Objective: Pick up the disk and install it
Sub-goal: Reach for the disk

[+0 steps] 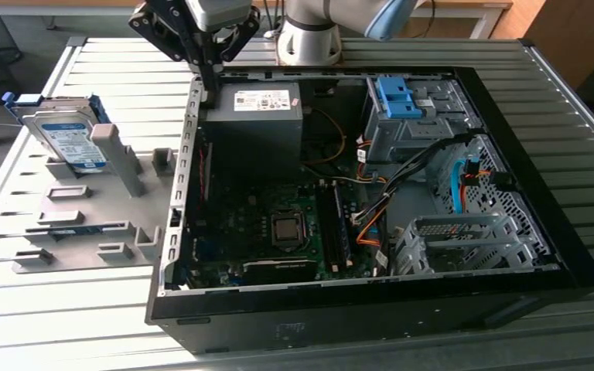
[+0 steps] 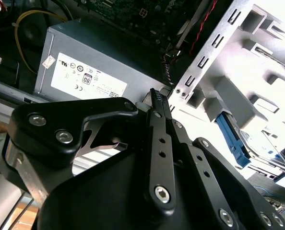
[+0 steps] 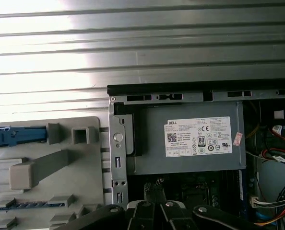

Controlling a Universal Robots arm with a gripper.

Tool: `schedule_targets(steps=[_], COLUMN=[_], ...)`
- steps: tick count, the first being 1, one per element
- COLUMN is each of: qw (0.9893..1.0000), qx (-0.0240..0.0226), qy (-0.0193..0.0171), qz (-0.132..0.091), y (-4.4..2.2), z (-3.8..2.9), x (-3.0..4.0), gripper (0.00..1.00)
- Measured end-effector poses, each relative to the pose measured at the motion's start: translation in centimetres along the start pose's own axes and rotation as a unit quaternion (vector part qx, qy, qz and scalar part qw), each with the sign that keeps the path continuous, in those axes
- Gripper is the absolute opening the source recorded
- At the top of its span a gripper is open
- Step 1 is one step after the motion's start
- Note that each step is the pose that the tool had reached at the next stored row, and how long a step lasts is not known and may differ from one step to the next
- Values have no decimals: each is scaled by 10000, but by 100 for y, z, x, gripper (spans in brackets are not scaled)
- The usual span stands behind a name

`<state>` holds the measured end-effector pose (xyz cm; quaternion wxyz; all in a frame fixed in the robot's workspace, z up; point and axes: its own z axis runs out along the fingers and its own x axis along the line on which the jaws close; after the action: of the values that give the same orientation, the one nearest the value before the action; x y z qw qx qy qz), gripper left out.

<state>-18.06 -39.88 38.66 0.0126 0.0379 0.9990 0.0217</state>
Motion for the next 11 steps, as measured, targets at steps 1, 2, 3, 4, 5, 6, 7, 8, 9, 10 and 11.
schedule_targets(steps=[1,2,3,4,5,6,7,8,9,10,11], qw=[10000,10000,10000,10000,10000,10000,10000,10000,10000,10000,10000], qx=[0,0,0,0,0,0,0,0,0,0,0], qy=[0,0,1,1,1,1,2,2,2,2,2], qz=[0,0,0,0,0,0,0,0,0,0,0], y=[0,0,-1,-1,-1,-1,-1,-1,-2,-2,-2], z=[1,1,2,2,3,3,4,4,5,5,6], x=[2,4,6,8,10,12,14,16,18,20,21], gripper=[11,11,11,11,11,11,11,11,11,11,11])
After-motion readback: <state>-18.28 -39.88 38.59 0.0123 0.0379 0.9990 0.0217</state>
